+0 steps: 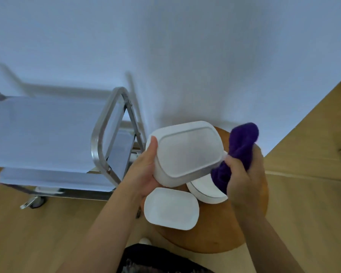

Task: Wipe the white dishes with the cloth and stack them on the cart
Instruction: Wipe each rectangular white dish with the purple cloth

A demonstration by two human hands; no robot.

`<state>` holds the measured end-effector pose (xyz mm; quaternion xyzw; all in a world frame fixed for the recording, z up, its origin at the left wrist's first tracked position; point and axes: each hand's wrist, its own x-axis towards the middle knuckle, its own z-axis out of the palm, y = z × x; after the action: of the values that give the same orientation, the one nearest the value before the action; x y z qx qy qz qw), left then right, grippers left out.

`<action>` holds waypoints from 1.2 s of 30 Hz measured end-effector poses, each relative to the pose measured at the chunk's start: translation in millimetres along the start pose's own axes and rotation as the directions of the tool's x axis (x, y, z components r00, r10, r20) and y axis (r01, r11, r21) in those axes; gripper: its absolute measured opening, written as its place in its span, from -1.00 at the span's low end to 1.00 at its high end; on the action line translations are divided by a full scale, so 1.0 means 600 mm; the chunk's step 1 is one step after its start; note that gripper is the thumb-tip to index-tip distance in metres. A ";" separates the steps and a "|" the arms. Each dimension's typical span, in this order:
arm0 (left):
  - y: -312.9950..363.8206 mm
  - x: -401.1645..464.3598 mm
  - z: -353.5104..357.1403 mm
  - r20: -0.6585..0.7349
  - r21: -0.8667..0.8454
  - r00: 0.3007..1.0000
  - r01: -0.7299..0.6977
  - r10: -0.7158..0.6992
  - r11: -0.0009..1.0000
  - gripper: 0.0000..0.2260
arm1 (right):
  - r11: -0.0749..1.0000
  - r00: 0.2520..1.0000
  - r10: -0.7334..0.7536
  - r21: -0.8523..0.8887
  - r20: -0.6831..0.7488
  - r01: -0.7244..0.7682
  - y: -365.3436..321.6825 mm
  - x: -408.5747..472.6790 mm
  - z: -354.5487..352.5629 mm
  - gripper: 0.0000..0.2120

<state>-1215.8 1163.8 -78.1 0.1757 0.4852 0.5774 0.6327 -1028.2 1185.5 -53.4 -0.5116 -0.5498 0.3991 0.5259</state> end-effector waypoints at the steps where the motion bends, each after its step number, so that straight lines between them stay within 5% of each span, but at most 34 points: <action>1: 0.004 0.000 0.014 -0.003 0.038 1.000 -0.016 0.016 0.999 -0.33 | 0.975 0.977 -0.116 -0.164 0.181 0.147 -0.012 -0.007 0.020 -0.52; 2: 0.004 -0.001 0.030 -0.012 0.044 1.000 -0.023 0.024 0.999 -0.41 | 0.901 0.913 -0.163 -0.321 0.374 0.292 -0.022 -0.015 0.043 -0.36; 4: 0.000 -0.003 0.049 -0.039 0.019 0.999 -0.006 0.007 1.000 -0.64 | 0.687 0.767 -0.114 -0.508 0.632 0.520 -0.035 -0.025 0.083 -0.36; 7: -0.003 -0.007 0.049 -0.041 -0.055 0.995 -0.098 0.096 0.994 -0.70 | 0.606 0.707 -0.060 -0.537 0.705 0.587 -0.042 -0.022 0.100 -0.45; 16: 0.020 -0.042 0.096 0.002 0.103 0.962 -0.270 0.271 0.957 -0.52 | 0.760 0.872 -0.284 -0.461 0.400 0.459 -0.077 0.048 0.107 -0.44; 20: 0.036 -0.045 0.093 -0.108 0.091 0.952 -0.276 0.285 0.957 -0.56 | 0.865 0.935 -0.239 -0.381 0.262 0.328 -0.082 0.108 0.073 -0.49; 23: 0.049 -0.052 0.090 -0.066 0.050 0.947 -0.313 0.316 0.948 -0.60 | 0.933 0.968 -0.154 -0.292 0.199 0.209 -0.075 0.136 0.046 -0.60; 26: 0.059 -0.060 0.088 -0.048 0.000 0.946 -0.322 0.322 0.947 -0.48 | 0.946 0.980 -0.071 -0.299 0.188 0.126 -0.067 0.154 0.019 -0.72; 30: 0.075 -0.063 0.076 -0.008 -0.113 0.938 -0.345 0.346 0.932 -0.54 | 0.997 0.970 -0.003 -0.076 0.241 0.022 -0.069 0.163 -0.015 -0.86; 34: 0.085 -0.051 0.083 0.011 -0.243 0.927 -0.361 0.375 0.900 -0.51 | 0.968 0.987 0.091 0.222 0.135 -0.120 -0.063 0.129 -0.005 -0.69; 36: 0.075 -0.041 0.108 -0.034 -0.239 0.928 -0.368 0.371 0.899 -0.53 | 0.976 0.997 0.073 0.209 -0.015 -0.068 -0.066 0.100 0.020 -0.62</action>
<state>-1184.8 1175.7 -2.7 0.1896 0.3654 0.7404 0.5314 -1041.0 1239.2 -6.2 -0.4776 -0.4805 0.4669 0.5683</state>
